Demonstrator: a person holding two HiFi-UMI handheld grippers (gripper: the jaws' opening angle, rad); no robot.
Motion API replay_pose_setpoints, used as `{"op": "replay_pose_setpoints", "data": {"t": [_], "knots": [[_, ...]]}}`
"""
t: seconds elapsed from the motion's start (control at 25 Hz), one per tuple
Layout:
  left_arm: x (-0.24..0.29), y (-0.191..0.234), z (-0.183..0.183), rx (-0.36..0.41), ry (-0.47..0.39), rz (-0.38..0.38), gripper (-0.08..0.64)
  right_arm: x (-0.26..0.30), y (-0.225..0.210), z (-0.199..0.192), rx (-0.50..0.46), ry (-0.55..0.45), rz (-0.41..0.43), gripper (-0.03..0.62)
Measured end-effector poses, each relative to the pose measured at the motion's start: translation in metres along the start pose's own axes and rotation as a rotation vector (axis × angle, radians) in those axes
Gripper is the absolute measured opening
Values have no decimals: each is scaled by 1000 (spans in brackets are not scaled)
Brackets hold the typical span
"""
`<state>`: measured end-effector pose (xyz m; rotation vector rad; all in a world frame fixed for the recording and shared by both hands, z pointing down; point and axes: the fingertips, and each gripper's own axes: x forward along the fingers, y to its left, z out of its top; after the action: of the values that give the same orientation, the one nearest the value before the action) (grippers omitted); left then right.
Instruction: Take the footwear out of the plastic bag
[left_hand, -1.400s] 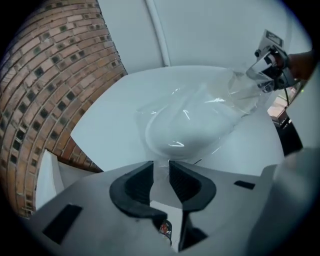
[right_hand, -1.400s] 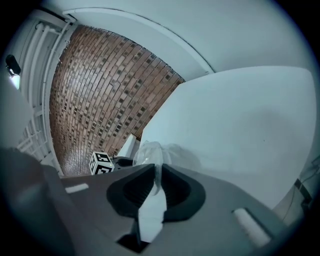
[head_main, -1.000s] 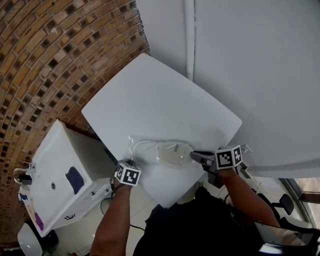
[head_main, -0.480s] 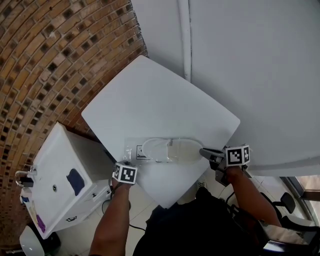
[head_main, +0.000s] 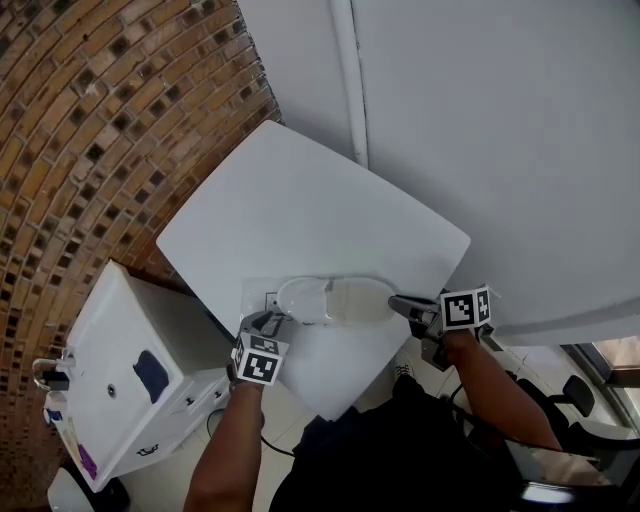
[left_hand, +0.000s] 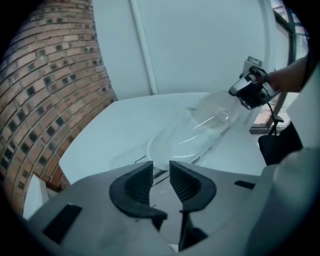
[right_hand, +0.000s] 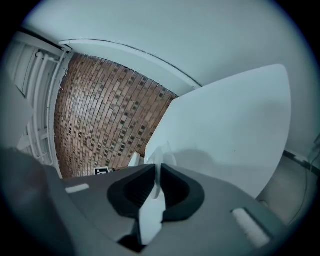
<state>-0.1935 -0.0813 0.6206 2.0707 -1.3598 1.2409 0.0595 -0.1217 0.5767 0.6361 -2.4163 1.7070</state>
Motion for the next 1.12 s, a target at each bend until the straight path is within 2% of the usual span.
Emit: {"op": "replay_pose_setpoints", "data": {"t": [0.12,0.32,0.52,0.84,0.92,1.12], "knots": [[10,-21,17,38,-14,-60,110,2,3,-1,-11,5,-2,35],[21,-21,22,-44,-1,-70,133,5,11,-4,-38,25,13,34],[32,-21,13,-44,55,-92,111,8,15,-8,-49,39,25,34],[41,-11,14,-22,107,-42,43,-2,15,8,12,-17,72,31],[44,-7,11,-32,124,-27,16,-9,16,12,9,-19,85,31],[51,-3,4,-85,150,-26,8,-26,14,22,1,-25,88,30]]}}
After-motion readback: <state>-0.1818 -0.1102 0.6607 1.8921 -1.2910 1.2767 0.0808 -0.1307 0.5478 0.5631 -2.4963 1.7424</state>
